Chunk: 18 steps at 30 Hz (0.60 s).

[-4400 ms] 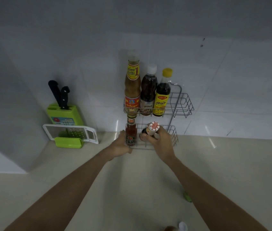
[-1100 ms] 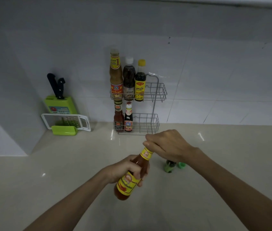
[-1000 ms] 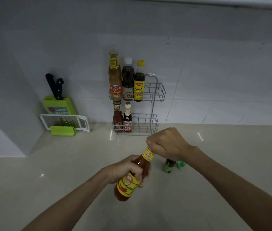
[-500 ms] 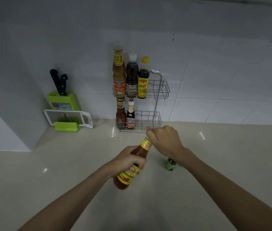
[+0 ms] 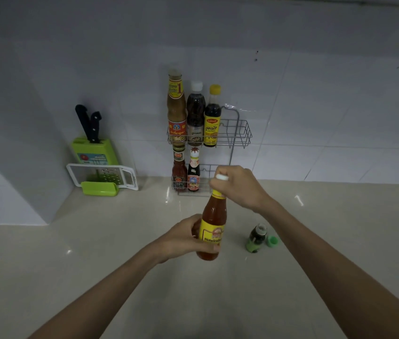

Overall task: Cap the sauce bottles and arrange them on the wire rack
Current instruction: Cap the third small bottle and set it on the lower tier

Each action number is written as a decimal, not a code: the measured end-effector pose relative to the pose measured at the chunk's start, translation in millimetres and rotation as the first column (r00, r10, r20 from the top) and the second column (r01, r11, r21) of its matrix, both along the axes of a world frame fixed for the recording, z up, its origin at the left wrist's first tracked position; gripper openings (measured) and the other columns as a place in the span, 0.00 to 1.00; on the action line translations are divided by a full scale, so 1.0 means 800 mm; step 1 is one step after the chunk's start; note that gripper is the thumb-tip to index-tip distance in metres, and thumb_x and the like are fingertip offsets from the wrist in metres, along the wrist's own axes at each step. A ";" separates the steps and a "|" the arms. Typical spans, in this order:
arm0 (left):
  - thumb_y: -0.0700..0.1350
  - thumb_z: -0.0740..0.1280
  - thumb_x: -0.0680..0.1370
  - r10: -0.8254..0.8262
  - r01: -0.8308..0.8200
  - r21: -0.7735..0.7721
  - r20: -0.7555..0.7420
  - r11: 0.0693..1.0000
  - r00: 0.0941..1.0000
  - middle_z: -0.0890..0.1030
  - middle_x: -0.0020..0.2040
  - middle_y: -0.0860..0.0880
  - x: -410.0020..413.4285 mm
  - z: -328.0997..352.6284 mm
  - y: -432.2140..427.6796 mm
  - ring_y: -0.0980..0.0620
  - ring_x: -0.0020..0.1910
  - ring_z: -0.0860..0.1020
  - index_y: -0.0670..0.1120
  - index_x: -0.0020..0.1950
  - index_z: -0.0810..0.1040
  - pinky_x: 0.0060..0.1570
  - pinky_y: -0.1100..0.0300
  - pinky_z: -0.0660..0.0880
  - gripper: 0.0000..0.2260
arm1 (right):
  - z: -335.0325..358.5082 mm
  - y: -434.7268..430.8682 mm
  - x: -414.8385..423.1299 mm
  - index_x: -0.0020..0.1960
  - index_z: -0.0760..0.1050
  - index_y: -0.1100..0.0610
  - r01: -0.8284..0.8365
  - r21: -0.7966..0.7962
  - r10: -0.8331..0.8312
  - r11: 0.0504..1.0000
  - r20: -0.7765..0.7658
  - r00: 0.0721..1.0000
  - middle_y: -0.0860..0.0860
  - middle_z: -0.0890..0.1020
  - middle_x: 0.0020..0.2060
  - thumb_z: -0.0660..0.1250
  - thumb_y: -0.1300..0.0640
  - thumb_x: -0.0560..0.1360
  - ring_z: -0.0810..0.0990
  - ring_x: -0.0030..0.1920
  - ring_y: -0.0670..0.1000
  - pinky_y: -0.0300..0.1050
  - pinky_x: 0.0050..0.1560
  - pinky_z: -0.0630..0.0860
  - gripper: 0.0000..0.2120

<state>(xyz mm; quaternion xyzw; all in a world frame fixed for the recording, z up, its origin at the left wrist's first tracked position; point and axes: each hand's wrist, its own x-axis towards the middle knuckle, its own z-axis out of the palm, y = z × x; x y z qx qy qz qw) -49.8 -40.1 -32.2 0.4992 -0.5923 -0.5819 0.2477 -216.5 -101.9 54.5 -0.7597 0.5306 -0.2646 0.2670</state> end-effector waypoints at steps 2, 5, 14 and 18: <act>0.45 0.79 0.66 0.037 -0.037 -0.016 -0.002 0.999 0.999 0.85 0.54 0.48 0.002 -0.009 0.000 0.50 0.54 0.83 0.48 0.60 0.79 0.59 0.51 0.79 0.23 | 0.005 -0.007 -0.001 0.33 0.73 0.56 0.025 0.012 -0.025 1.000 0.040 0.999 0.50 0.76 0.28 0.68 0.51 0.73 0.73 0.30 0.47 0.40 0.32 0.69 0.14; 0.44 0.80 0.64 0.106 -0.107 -0.026 -0.041 0.994 0.994 0.85 0.52 0.47 0.001 -0.016 -0.009 0.48 0.53 0.83 0.46 0.58 0.80 0.59 0.48 0.79 0.23 | -0.002 -0.004 -0.001 0.37 0.76 0.57 0.054 0.095 -0.075 0.994 0.235 0.969 0.46 0.75 0.28 0.70 0.44 0.73 0.72 0.26 0.40 0.32 0.27 0.66 0.17; 0.43 0.80 0.63 0.073 -0.072 0.049 -0.004 0.996 0.997 0.84 0.57 0.49 -0.007 -0.036 -0.070 0.51 0.57 0.82 0.47 0.65 0.75 0.61 0.45 0.77 0.31 | -0.077 -0.029 -0.028 0.55 0.77 0.52 -0.027 0.346 -0.127 0.938 0.412 0.902 0.49 0.80 0.51 0.73 0.53 0.73 0.83 0.50 0.51 0.49 0.41 0.84 0.13; 0.42 0.78 0.65 0.059 -0.065 0.028 0.178 0.998 0.982 0.61 0.78 0.47 -0.005 -0.028 -0.130 0.49 0.76 0.62 0.48 0.79 0.51 0.73 0.56 0.61 0.50 | -0.097 -0.082 -0.025 0.52 0.75 0.50 0.190 0.201 -0.261 0.961 0.433 0.863 0.44 0.81 0.45 0.73 0.53 0.72 0.83 0.47 0.53 0.51 0.43 0.84 0.11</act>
